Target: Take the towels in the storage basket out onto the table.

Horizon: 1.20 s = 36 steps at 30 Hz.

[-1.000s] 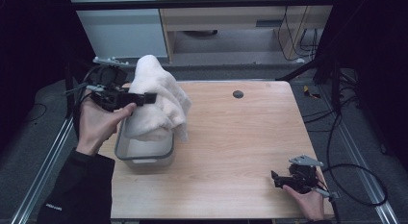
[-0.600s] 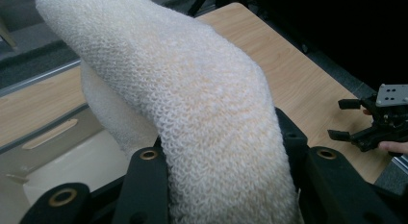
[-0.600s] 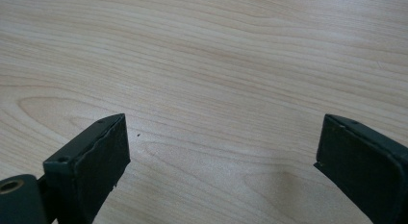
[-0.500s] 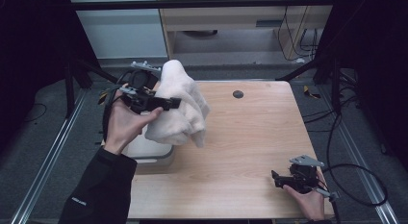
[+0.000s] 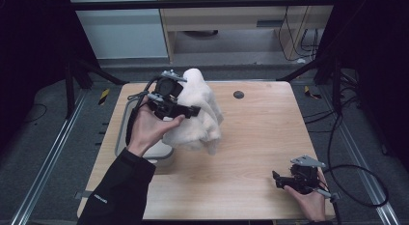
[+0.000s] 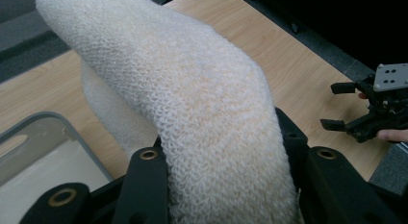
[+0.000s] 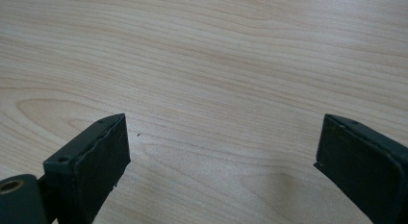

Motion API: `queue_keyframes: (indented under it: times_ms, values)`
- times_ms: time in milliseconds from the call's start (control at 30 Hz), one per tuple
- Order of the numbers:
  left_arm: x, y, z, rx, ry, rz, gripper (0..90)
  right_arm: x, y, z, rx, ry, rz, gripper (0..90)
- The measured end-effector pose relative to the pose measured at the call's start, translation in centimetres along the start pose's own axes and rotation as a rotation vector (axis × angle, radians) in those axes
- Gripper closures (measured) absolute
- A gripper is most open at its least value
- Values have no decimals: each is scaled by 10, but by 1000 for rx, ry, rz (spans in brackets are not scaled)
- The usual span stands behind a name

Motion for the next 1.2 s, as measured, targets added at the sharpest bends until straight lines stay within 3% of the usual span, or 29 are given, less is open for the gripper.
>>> queue_keyframes:
  times_ms: [700, 1200]
  values:
    - [55, 1, 43, 61, -71, -32, 585, 0, 0, 0, -11, 0, 0, 49]
    - [97, -14, 56, 58, -121, -68, 583, 0, 0, 0, -6, 1, 2, 49]
Point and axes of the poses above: each handheld gripper's, and its own axes: x roughly forward along the jaws, y roughly out of its top, z roughly to its right, the point moved 10 cm from there along x, roughly forward along the jaws, and after that the axes turned 2 degrees about -z, right-handed, at the moved point
